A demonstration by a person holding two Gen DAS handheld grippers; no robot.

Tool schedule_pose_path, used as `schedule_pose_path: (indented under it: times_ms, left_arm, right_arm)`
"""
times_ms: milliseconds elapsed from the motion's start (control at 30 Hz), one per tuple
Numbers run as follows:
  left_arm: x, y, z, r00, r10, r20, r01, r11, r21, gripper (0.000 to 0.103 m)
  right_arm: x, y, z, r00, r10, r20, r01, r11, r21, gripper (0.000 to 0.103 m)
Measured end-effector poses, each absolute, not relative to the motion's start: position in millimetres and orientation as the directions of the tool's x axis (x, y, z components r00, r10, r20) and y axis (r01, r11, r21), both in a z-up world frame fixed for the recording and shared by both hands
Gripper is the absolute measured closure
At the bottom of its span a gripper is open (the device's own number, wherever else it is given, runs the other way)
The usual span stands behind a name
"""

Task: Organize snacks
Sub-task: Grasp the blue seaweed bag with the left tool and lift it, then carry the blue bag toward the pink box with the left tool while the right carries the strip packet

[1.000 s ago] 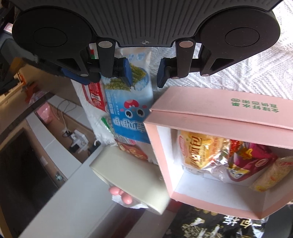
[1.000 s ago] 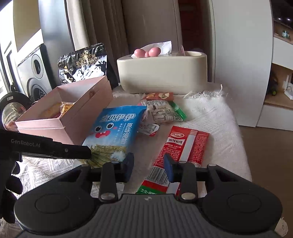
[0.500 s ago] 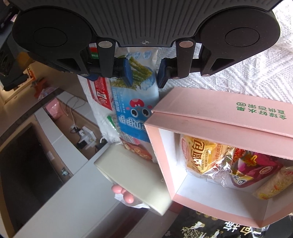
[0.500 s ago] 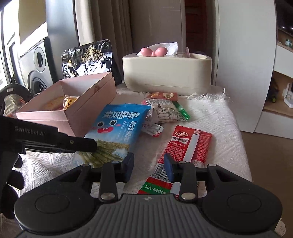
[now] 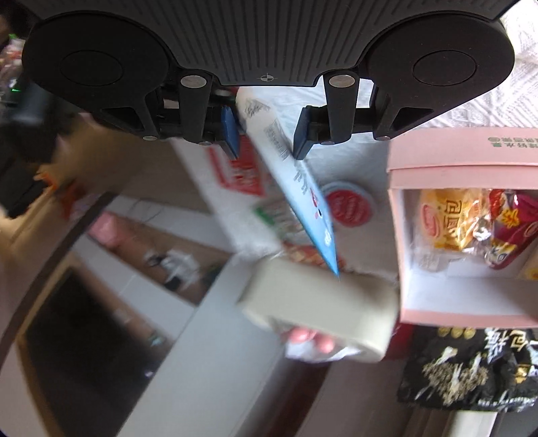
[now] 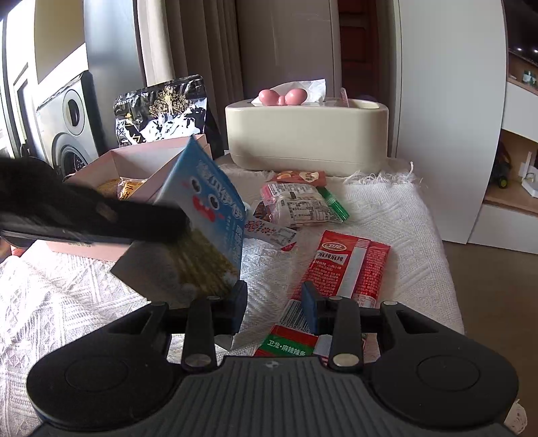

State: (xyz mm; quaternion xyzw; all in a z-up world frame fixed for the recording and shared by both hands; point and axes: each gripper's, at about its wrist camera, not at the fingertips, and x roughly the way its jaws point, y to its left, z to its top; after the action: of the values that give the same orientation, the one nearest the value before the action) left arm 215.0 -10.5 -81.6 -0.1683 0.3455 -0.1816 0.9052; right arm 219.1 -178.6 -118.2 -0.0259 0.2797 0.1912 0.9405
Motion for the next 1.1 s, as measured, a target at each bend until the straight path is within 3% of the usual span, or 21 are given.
schedule_pose_path:
  times_ms: [267,333,400,567,700,833,1100]
  left_arm:
    - [233.0,-9.9,-103.4,0.678,-0.451,-0.58,0.183,0.868,-0.461,0.064]
    - [234.9,-10.1,-106.0,0.667,-0.467,-0.58,0.197,0.862,-0.466,0.067]
    - [236.9,-9.2,-109.9,0.651,-0.481,-0.588,0.2,0.855,-0.478,0.077]
    - [238.9,0.9,-118.0,0.637,-0.511,-0.578,0.194,0.831,-0.521,0.078]
    - [233.4,8.7,-122.7,0.642,-0.517,-0.567,0.186,0.822,-0.539,0.078]
    - [232.0,9.7,-125.2,0.649,-0.511,-0.564,0.177,0.822,-0.541,0.078]
    - [226.1,12.5,-122.7,0.652,-0.523,-0.549,0.182,0.811,-0.556,0.08]
  right_arm:
    - [219.7,-180.0,-117.7,0.769,0.348,-0.535,-0.375,0.925,0.063,0.067]
    - [219.2,-179.9,-117.7,0.77,0.348,-0.535,-0.374,0.925,0.064,0.067]
    - [219.4,-179.7,-117.8,0.77,0.347,-0.535,-0.374,0.925,0.063,0.067]
    - [218.8,-179.8,-118.0,0.771,0.348,-0.534,-0.376,0.925,0.059,0.065]
    - [214.6,-185.1,-113.7,0.802,0.317,-0.507,-0.335,0.94,0.058,0.054]
    - [209.5,-193.0,-107.3,0.863,0.235,-0.447,-0.245,0.969,0.037,0.032]
    - [244.0,-196.6,-120.3,0.782,0.189,-0.594,-0.167,0.982,0.092,0.031]
